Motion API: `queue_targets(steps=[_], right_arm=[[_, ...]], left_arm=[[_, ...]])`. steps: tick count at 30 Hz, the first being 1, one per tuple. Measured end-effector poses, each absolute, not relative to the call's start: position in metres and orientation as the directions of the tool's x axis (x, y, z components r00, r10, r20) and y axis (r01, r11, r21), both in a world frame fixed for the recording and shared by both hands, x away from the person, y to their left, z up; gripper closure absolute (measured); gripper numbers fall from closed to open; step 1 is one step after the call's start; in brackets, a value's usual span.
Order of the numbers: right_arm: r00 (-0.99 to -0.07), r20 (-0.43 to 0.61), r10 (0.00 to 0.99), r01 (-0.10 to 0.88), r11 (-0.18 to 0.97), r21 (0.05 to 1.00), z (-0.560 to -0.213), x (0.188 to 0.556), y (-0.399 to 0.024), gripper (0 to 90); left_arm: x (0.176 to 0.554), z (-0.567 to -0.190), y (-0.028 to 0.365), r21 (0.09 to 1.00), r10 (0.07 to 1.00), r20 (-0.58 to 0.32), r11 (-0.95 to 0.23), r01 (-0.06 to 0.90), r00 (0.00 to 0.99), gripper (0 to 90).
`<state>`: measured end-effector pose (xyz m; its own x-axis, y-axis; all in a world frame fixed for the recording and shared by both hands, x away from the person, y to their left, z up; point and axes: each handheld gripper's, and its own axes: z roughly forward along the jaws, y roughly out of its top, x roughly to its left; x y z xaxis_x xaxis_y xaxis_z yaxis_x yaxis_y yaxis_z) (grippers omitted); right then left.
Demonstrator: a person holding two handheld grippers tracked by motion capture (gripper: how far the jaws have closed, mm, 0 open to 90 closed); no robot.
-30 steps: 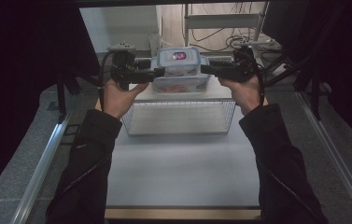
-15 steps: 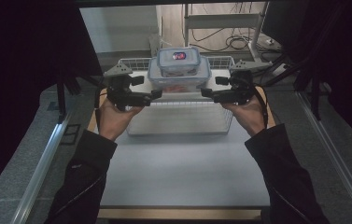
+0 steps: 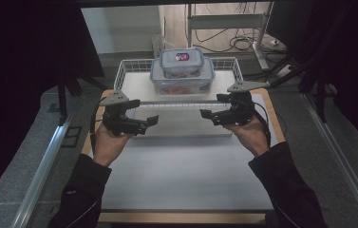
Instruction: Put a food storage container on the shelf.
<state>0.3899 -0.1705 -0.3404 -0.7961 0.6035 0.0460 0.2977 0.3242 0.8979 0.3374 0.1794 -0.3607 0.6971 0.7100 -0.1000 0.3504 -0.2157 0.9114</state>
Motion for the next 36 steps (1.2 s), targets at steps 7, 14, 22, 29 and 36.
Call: queue_targets(steps=[7,14,22,29,36], right_arm=[[-0.808,0.022,0.588,0.292,0.368,0.883,-0.357,0.375,-0.166,7.5],[-0.814,-0.005,0.581,0.283,0.404,0.870,-0.375,0.364,-0.167,5.8],[-0.822,0.004,0.570,0.282,0.399,0.873,-0.399,0.354,-0.174,6.1],[-0.819,-0.016,0.574,0.292,0.441,0.849,-0.422,0.348,-0.179,5.9],[-0.814,-0.025,0.581,0.300,0.456,0.838,-0.442,0.334,-0.184,1.5]], left_arm=[[0.323,-0.384,0.179,0.905,0.717,-0.085,-0.235,0.354,0.692,5.2],[0.312,-0.407,0.177,0.903,0.724,-0.087,-0.232,0.361,0.684,4.8],[0.299,-0.433,0.173,0.902,0.725,-0.093,-0.230,0.366,0.683,4.8],[0.288,-0.447,0.172,0.889,0.735,-0.030,-0.290,0.354,0.678,4.2],[0.274,-0.468,0.171,0.867,0.742,-0.006,-0.330,0.373,0.670,2.6]])
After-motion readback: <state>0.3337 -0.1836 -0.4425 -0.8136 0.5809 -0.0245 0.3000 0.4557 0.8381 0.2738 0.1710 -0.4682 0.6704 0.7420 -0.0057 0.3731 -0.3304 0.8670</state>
